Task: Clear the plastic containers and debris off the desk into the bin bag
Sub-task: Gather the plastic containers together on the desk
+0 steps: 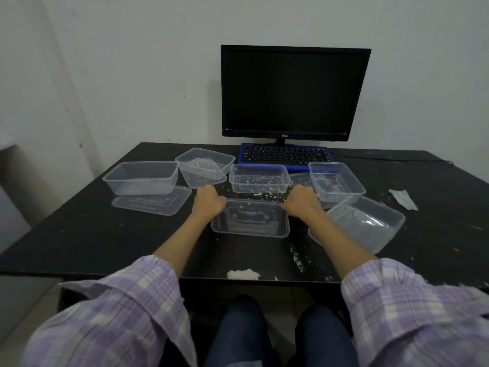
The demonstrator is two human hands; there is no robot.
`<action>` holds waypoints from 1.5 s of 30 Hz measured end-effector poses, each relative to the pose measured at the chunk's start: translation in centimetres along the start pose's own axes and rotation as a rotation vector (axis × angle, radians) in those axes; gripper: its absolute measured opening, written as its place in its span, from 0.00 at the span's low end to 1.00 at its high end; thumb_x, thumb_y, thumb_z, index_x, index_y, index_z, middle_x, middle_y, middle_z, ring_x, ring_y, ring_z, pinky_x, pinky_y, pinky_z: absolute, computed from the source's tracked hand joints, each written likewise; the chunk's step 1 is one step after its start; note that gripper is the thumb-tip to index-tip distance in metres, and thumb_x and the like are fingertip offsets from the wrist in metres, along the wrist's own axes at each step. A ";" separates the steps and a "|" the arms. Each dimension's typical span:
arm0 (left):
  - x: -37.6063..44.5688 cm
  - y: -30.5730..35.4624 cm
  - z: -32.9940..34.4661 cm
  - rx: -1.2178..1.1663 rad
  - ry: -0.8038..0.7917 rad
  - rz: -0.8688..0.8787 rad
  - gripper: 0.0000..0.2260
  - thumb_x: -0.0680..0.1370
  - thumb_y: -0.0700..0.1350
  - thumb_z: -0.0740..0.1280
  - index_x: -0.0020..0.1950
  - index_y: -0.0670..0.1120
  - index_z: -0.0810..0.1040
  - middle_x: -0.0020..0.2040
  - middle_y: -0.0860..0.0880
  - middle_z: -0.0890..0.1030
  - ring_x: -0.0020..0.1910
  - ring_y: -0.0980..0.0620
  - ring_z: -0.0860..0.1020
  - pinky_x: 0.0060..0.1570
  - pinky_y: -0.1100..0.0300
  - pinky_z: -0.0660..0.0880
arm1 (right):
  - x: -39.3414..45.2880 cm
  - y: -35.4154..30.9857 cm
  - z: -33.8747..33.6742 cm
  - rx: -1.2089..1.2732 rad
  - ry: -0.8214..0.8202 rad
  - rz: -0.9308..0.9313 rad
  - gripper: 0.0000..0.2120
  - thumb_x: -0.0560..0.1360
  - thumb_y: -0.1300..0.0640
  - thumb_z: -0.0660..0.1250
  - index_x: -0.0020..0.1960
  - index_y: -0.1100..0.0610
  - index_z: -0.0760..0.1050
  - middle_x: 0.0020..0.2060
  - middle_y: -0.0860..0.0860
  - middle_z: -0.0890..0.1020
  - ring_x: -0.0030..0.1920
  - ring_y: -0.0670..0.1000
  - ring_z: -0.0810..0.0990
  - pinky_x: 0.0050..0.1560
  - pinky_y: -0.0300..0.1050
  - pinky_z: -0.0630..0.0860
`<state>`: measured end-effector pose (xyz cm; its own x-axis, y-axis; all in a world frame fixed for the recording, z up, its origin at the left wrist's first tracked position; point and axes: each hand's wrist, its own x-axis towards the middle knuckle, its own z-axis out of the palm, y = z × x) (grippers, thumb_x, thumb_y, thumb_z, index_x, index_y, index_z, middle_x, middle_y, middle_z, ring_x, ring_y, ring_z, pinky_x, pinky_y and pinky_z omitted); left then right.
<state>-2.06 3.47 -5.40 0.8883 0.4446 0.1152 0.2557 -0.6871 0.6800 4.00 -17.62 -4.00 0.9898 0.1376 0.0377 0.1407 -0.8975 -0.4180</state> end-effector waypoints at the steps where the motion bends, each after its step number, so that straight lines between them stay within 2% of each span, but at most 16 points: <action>1: -0.2 0.1 -0.1 -0.008 0.003 -0.012 0.18 0.74 0.37 0.63 0.25 0.43 0.63 0.25 0.47 0.65 0.26 0.52 0.64 0.28 0.59 0.62 | -0.2 0.0 0.0 0.004 0.008 0.000 0.07 0.73 0.58 0.68 0.47 0.61 0.74 0.53 0.61 0.77 0.52 0.59 0.79 0.46 0.48 0.73; 5: -0.2 0.4 -1.0 -0.037 0.033 -0.033 0.16 0.74 0.36 0.63 0.26 0.42 0.67 0.26 0.47 0.68 0.28 0.51 0.68 0.33 0.56 0.68 | 0.0 0.2 -0.7 0.086 -0.004 0.015 0.09 0.71 0.60 0.67 0.35 0.60 0.71 0.46 0.60 0.81 0.42 0.55 0.82 0.42 0.46 0.78; 8: 0.5 1.4 -2.3 -0.096 0.069 0.006 0.11 0.75 0.35 0.64 0.31 0.39 0.73 0.30 0.45 0.71 0.34 0.49 0.72 0.41 0.53 0.73 | 0.5 -0.2 -2.7 0.130 -0.014 -0.009 0.06 0.71 0.61 0.67 0.38 0.63 0.76 0.38 0.57 0.80 0.36 0.52 0.78 0.34 0.44 0.74; 10: 1.1 2.5 -3.5 -0.104 0.100 0.038 0.07 0.74 0.34 0.63 0.36 0.38 0.77 0.32 0.43 0.73 0.35 0.48 0.72 0.42 0.55 0.73 | 1.4 -0.6 -4.1 0.173 0.016 -0.031 0.09 0.73 0.61 0.66 0.45 0.66 0.80 0.41 0.59 0.81 0.42 0.54 0.80 0.42 0.47 0.78; 12: 2.1 3.7 -4.7 -0.125 0.155 0.062 0.07 0.73 0.33 0.63 0.38 0.36 0.81 0.33 0.42 0.76 0.37 0.47 0.76 0.44 0.55 0.76 | 2.0 -0.9 -5.8 0.255 0.034 -0.063 0.10 0.75 0.59 0.67 0.46 0.66 0.82 0.41 0.59 0.83 0.42 0.53 0.80 0.50 0.48 0.79; 16: 3.6 5.9 -6.2 -0.221 0.238 0.118 0.07 0.74 0.34 0.64 0.39 0.40 0.81 0.36 0.42 0.77 0.37 0.47 0.77 0.49 0.48 0.80 | 2.6 -1.9 -8.5 0.439 0.159 -0.206 0.08 0.77 0.60 0.65 0.49 0.63 0.80 0.37 0.53 0.80 0.36 0.45 0.78 0.42 0.36 0.77; 19: 4.2 7.2 -6.6 -0.307 0.279 0.139 0.07 0.75 0.35 0.64 0.40 0.40 0.81 0.37 0.42 0.78 0.37 0.48 0.76 0.48 0.53 0.79 | 3.1 -2.3 -9.2 0.498 0.286 -0.310 0.08 0.78 0.60 0.64 0.50 0.62 0.80 0.39 0.53 0.81 0.39 0.47 0.81 0.45 0.40 0.80; 22: 4.9 7.9 -6.4 -0.441 0.332 0.053 0.06 0.73 0.37 0.65 0.36 0.40 0.79 0.34 0.42 0.76 0.35 0.49 0.75 0.45 0.51 0.79 | 3.7 -1.9 -8.9 0.489 0.315 -0.348 0.09 0.78 0.58 0.64 0.47 0.60 0.81 0.34 0.50 0.81 0.39 0.47 0.82 0.53 0.47 0.79; 24: 5.2 8.3 -5.8 -0.523 0.351 -0.013 0.06 0.73 0.39 0.67 0.38 0.40 0.80 0.35 0.42 0.78 0.36 0.49 0.76 0.47 0.51 0.79 | 4.1 -1.4 -8.4 0.522 0.334 -0.330 0.14 0.77 0.56 0.62 0.42 0.65 0.81 0.35 0.57 0.83 0.40 0.55 0.82 0.53 0.52 0.79; 26: 5.0 8.3 -4.9 -0.576 0.355 -0.062 0.05 0.74 0.40 0.68 0.40 0.39 0.81 0.38 0.43 0.80 0.38 0.50 0.77 0.41 0.57 0.78 | 4.3 -1.3 -7.6 0.590 0.349 -0.301 0.17 0.77 0.56 0.61 0.41 0.69 0.79 0.38 0.64 0.83 0.42 0.62 0.81 0.51 0.55 0.79; 28: 4.8 8.3 -4.0 -0.597 0.351 -0.090 0.05 0.74 0.40 0.69 0.45 0.38 0.82 0.41 0.44 0.81 0.40 0.51 0.78 0.37 0.64 0.74 | 4.5 -1.3 -6.8 0.599 0.371 -0.269 0.18 0.77 0.53 0.63 0.40 0.68 0.80 0.37 0.63 0.83 0.38 0.57 0.81 0.51 0.51 0.78; 31: 4.9 7.8 -2.7 -0.631 0.319 -0.149 0.05 0.74 0.36 0.68 0.48 0.39 0.83 0.43 0.48 0.81 0.43 0.54 0.77 0.48 0.63 0.73 | 5.0 -1.0 -5.7 0.570 0.396 -0.201 0.11 0.75 0.54 0.68 0.41 0.61 0.81 0.36 0.55 0.83 0.37 0.46 0.78 0.49 0.42 0.75; 34: 5.3 6.9 -1.2 -0.626 0.291 -0.203 0.06 0.75 0.35 0.67 0.48 0.39 0.82 0.44 0.48 0.80 0.43 0.54 0.75 0.47 0.62 0.74 | 5.7 -0.7 -4.6 0.563 0.353 -0.115 0.04 0.73 0.61 0.70 0.44 0.61 0.82 0.40 0.55 0.83 0.42 0.47 0.78 0.50 0.41 0.74; 38: 5.9 5.5 0.3 -0.585 0.250 -0.228 0.06 0.75 0.34 0.67 0.48 0.38 0.82 0.50 0.44 0.82 0.43 0.55 0.76 0.44 0.65 0.72 | 6.1 -0.5 -3.2 0.542 0.298 -0.052 0.06 0.72 0.64 0.69 0.48 0.62 0.82 0.43 0.55 0.83 0.47 0.50 0.79 0.54 0.40 0.74; 42: 6.2 4.6 1.1 -0.561 0.218 -0.227 0.06 0.74 0.34 0.67 0.50 0.37 0.81 0.51 0.44 0.81 0.48 0.53 0.76 0.51 0.62 0.71 | 6.3 -0.4 -2.4 0.488 0.271 -0.034 0.08 0.72 0.67 0.66 0.47 0.64 0.83 0.41 0.55 0.82 0.43 0.48 0.76 0.52 0.39 0.72; 45: 6.4 4.2 1.5 -0.514 0.222 -0.211 0.06 0.74 0.34 0.68 0.49 0.37 0.81 0.50 0.44 0.81 0.48 0.53 0.77 0.50 0.62 0.71 | 6.5 -0.1 -1.9 0.456 0.239 -0.028 0.07 0.72 0.68 0.66 0.45 0.64 0.83 0.40 0.57 0.83 0.41 0.48 0.76 0.54 0.40 0.74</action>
<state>5.25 2.59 -2.90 0.7233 0.6887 0.0500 0.1521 -0.2295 0.9614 10.51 -17.40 -1.99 0.9710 0.0114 0.2388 0.1953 -0.6137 -0.7650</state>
